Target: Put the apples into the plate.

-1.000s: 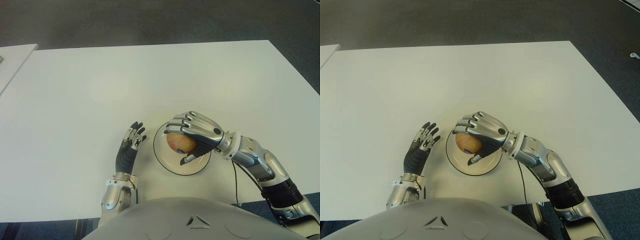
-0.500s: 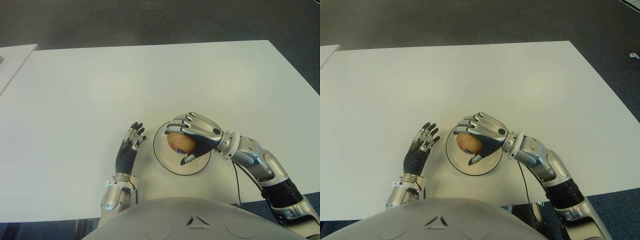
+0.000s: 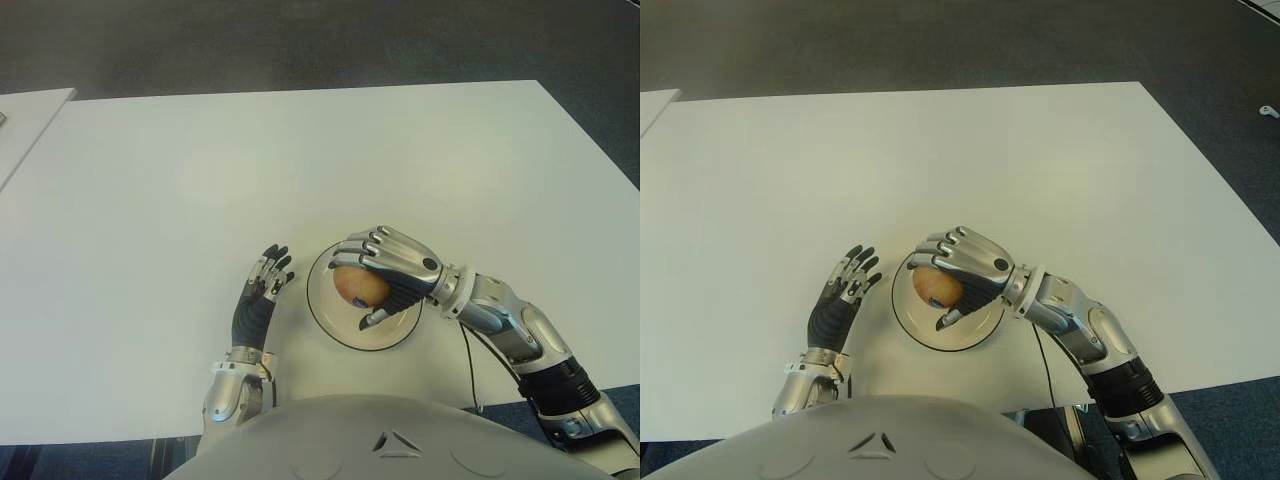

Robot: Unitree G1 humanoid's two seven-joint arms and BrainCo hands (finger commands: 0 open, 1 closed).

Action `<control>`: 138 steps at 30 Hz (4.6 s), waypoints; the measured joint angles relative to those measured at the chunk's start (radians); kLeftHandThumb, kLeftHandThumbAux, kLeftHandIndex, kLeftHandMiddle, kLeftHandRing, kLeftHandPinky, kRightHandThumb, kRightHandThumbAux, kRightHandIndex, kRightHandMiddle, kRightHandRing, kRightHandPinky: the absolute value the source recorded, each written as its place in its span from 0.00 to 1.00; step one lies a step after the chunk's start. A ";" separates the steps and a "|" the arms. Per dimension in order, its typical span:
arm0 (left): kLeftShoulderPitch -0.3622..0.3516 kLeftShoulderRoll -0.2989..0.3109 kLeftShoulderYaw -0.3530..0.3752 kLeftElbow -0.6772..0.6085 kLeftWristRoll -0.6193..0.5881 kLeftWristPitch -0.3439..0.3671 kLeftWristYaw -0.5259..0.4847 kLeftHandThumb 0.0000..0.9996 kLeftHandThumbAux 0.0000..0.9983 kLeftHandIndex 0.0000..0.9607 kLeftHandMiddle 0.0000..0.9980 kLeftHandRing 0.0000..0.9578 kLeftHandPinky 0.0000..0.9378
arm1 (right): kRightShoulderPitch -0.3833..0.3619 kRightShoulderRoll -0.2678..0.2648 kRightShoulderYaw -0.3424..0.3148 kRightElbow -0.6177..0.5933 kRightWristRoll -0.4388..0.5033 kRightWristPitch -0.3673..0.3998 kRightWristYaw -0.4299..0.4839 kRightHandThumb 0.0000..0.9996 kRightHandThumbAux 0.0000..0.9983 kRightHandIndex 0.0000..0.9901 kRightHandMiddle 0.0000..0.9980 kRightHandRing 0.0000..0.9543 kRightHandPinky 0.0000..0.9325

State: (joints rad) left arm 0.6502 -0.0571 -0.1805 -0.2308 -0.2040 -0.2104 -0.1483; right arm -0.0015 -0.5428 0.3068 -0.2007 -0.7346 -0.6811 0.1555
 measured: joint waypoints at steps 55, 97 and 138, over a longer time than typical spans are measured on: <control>0.002 -0.005 0.000 -0.018 0.036 -0.011 0.006 0.20 0.55 0.12 0.13 0.14 0.19 | 0.020 -0.025 0.020 -0.046 0.016 0.084 0.117 0.03 0.46 0.01 0.06 0.00 0.00; 0.038 -0.005 -0.017 -0.034 0.024 -0.009 0.007 0.19 0.51 0.13 0.13 0.12 0.18 | 0.159 0.338 -0.229 -0.254 0.764 0.800 0.149 0.28 0.57 0.13 0.17 0.16 0.15; 0.156 0.035 -0.013 -0.116 -0.093 -0.012 -0.009 0.24 0.51 0.15 0.13 0.13 0.21 | 0.476 0.453 -0.460 -0.051 0.961 0.587 0.133 0.33 0.59 0.17 0.21 0.18 0.20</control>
State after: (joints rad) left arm 0.8058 -0.0216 -0.1937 -0.3465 -0.2968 -0.2229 -0.1574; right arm 0.4744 -0.0895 -0.1530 -0.2520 0.2269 -0.0940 0.2885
